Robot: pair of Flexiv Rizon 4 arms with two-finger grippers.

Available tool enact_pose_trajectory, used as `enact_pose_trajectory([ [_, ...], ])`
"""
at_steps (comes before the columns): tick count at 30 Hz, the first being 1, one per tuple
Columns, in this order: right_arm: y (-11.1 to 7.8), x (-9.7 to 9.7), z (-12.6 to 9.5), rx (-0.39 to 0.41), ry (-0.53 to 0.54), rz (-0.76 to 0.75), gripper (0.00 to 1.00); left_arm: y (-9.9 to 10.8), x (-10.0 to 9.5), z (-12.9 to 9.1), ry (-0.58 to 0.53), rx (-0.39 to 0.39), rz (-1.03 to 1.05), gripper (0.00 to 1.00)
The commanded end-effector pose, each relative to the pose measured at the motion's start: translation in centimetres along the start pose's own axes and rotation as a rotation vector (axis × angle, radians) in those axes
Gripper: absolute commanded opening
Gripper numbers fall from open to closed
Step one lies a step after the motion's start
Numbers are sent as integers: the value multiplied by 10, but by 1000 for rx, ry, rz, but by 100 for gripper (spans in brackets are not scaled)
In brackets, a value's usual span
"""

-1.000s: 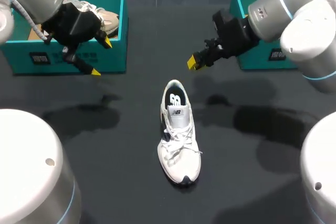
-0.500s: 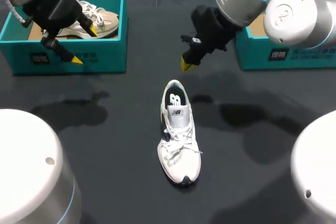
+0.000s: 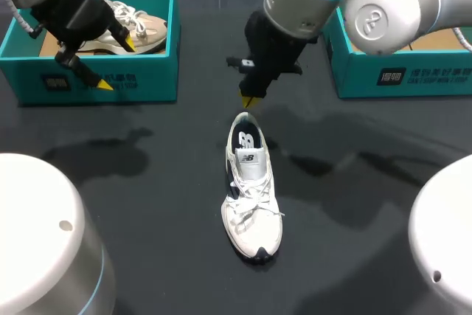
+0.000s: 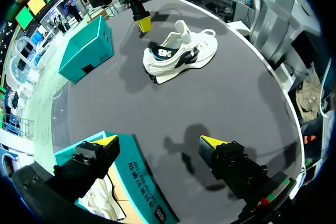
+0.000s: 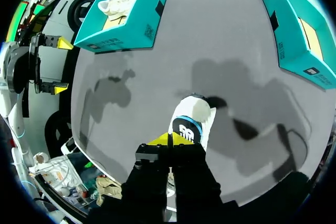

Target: Take the shoe out of the shoebox, open the shoe tongue, remove and reinsert the insole, then place the shoe into the shoebox

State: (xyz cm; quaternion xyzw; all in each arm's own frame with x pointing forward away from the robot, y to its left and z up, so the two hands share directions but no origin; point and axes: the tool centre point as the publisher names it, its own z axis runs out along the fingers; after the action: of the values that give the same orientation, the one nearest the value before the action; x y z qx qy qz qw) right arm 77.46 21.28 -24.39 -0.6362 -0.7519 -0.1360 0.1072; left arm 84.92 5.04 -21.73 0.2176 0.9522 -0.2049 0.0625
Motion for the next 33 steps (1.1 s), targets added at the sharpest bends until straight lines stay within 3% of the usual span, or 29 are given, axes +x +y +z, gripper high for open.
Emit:
enact_pose_trajectory([
  [1, -7, 18, 28, -46, -280, 37, 0, 7, -5, -5, 20, 8, 37, 100],
  [3, -9, 14, 36, -45, -370, 98, 0, 10, -6, -10, 27, 25, 58, 100],
  [15, -9, 14, 36, -45, -370, 98, 0, 12, -7, -12, 28, 27, 60, 100],
  [33, -22, -23, 70, -121, -543, 128, 0, 12, -7, -12, 28, 27, 60, 100],
])
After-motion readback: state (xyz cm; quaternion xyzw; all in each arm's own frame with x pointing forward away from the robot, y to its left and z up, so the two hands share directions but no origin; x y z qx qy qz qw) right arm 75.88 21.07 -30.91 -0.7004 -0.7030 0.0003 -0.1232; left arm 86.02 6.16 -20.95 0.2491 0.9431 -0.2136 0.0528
